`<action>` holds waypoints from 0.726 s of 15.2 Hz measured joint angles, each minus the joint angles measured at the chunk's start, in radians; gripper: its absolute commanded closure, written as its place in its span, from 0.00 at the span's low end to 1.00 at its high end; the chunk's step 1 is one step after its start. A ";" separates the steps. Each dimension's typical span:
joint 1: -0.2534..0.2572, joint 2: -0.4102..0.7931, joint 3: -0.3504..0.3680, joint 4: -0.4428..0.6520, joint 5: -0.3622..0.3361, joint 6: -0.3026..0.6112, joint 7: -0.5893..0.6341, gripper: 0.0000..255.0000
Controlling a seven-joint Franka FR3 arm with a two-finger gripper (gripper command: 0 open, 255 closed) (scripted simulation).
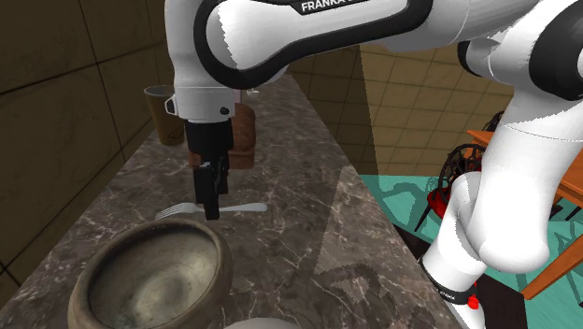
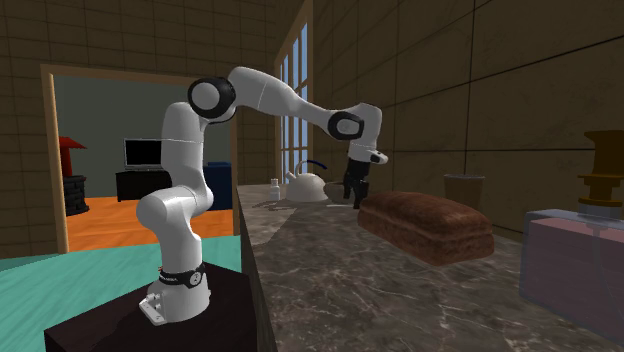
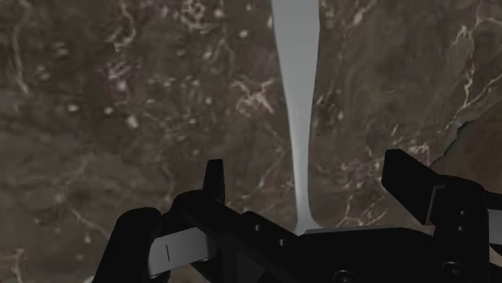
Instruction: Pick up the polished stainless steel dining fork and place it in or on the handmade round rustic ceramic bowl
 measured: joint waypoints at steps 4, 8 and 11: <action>0.000 0.000 0.000 -0.010 0.000 0.010 -0.001 0.00; 0.000 0.000 0.000 -0.010 0.000 0.010 -0.001 1.00; 0.001 -0.001 0.001 -0.009 0.001 0.010 -0.001 1.00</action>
